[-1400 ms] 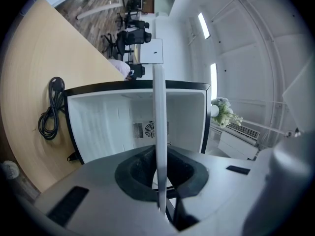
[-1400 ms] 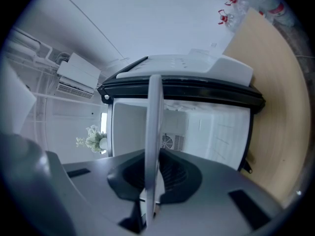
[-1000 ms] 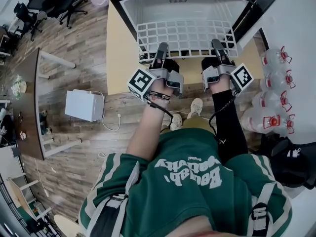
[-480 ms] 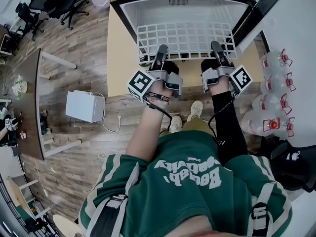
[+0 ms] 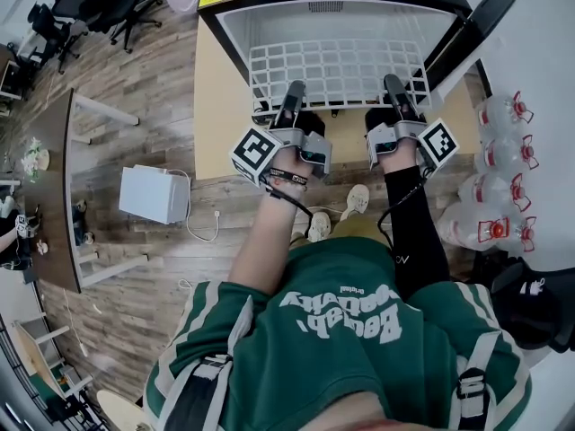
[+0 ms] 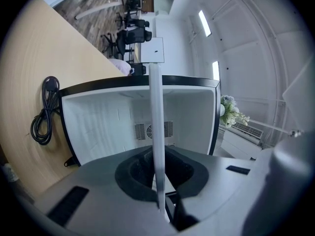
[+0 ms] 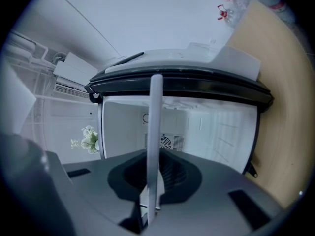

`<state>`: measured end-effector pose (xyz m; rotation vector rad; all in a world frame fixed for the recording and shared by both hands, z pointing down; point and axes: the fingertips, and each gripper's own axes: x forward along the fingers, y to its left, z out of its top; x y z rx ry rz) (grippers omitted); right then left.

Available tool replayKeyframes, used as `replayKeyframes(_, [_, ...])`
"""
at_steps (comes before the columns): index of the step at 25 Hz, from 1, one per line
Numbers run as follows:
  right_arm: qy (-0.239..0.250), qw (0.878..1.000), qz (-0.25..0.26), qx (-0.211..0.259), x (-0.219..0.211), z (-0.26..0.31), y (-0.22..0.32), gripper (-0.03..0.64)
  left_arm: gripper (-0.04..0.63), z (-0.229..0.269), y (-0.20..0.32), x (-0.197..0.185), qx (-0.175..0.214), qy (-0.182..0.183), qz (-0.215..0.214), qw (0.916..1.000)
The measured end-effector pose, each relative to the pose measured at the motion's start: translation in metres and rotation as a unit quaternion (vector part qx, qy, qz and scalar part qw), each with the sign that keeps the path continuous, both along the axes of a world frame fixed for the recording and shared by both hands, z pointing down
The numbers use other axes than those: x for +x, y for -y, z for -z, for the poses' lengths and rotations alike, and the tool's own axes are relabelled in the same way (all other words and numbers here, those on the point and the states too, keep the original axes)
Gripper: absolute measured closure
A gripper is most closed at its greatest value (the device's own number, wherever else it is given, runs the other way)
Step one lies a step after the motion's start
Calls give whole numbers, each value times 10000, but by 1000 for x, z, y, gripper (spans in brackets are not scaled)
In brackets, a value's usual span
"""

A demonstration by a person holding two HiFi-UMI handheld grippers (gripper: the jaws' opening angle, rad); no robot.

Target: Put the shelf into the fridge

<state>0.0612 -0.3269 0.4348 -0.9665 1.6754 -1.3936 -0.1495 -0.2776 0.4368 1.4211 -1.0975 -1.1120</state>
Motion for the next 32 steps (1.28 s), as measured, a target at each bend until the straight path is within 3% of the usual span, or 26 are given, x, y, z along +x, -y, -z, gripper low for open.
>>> replayKeyframes(32, [-38, 9997, -11, -231, -8, 7, 37, 586, 575, 7, 39, -9, -109, -113, 80, 9998])
